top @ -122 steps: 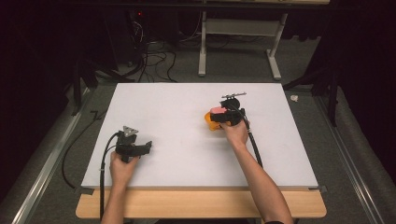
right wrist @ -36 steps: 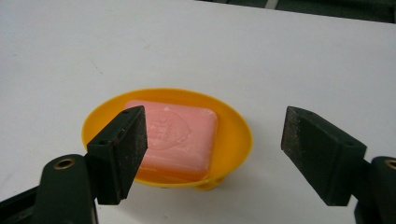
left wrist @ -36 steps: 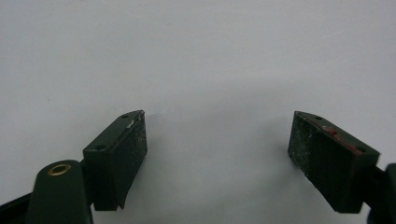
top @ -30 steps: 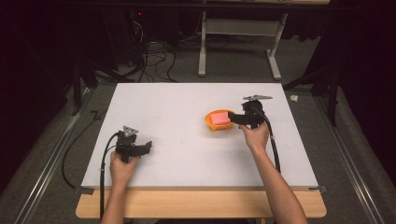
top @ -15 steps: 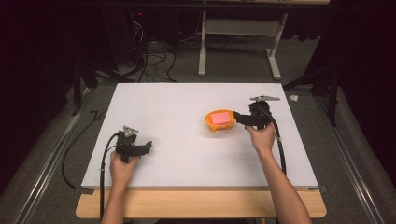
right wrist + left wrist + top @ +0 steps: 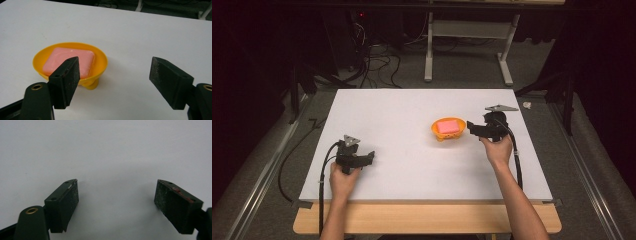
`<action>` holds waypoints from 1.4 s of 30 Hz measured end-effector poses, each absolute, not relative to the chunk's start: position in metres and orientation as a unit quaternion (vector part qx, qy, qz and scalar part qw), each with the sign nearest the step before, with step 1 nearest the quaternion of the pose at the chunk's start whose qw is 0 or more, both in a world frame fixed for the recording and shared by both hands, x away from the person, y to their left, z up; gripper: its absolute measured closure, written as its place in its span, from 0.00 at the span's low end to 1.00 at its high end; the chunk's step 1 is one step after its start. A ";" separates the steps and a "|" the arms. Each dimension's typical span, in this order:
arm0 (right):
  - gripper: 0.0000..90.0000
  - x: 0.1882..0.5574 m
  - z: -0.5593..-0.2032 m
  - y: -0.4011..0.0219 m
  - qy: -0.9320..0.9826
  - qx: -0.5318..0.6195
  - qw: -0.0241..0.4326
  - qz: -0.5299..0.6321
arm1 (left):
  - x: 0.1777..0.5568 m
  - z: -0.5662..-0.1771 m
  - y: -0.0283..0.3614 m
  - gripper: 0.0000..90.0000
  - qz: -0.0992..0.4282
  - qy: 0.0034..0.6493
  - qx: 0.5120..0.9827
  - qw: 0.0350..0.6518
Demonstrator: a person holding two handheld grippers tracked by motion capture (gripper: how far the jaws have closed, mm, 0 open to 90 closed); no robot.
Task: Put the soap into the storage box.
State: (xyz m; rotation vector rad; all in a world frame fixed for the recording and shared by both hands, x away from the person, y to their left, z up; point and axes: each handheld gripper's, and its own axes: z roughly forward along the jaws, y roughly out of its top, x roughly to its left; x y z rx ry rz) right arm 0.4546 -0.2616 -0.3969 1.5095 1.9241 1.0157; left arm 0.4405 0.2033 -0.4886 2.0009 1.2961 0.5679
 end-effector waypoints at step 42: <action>0.28 0.413 -0.401 -0.304 0.675 0.572 0.255 0.391 | 0.441 -0.489 0.203 0.22 0.218 0.498 0.768 0.338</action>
